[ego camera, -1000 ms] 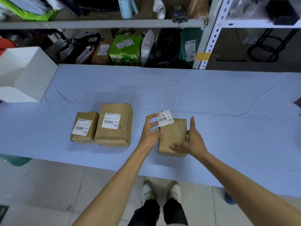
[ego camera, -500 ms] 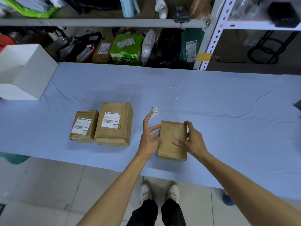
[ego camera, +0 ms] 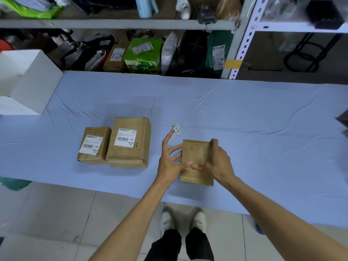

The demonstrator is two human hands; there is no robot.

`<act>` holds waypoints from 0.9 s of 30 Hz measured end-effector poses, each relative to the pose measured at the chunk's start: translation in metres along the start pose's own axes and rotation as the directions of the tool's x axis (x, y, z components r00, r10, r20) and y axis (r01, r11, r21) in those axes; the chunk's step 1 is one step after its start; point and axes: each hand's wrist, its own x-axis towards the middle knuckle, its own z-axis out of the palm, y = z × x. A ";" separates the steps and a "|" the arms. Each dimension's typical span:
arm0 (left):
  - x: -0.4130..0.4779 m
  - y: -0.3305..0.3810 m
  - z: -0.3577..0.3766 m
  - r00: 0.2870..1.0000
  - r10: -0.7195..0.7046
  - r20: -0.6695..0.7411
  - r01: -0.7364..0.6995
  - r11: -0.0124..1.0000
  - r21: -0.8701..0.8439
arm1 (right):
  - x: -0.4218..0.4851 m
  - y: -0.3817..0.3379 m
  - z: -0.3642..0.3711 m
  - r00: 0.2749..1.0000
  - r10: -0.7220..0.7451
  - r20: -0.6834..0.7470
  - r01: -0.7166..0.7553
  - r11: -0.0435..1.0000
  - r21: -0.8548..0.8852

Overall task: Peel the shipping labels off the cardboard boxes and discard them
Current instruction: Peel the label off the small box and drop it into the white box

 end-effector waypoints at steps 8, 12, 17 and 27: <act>0.000 0.002 -0.002 1.000 -0.010 0.019 0.010 1.000 0.008 | -0.002 0.000 -0.006 0.995 -0.036 -0.094 0.046 0.993 0.107; -0.002 0.004 0.000 1.000 -0.018 0.004 0.018 1.000 0.004 | -0.003 -0.003 -0.005 0.999 0.010 0.038 -0.007 0.998 -0.069; -0.001 0.001 -0.003 0.999 -0.035 0.004 0.035 0.999 0.013 | 0.004 0.000 -0.003 0.995 0.002 0.101 0.003 0.999 -0.048; -0.001 0.002 -0.002 0.999 -0.039 0.000 0.039 0.999 0.012 | 0.005 -0.006 -0.003 1.000 0.021 -0.019 -0.021 1.000 0.004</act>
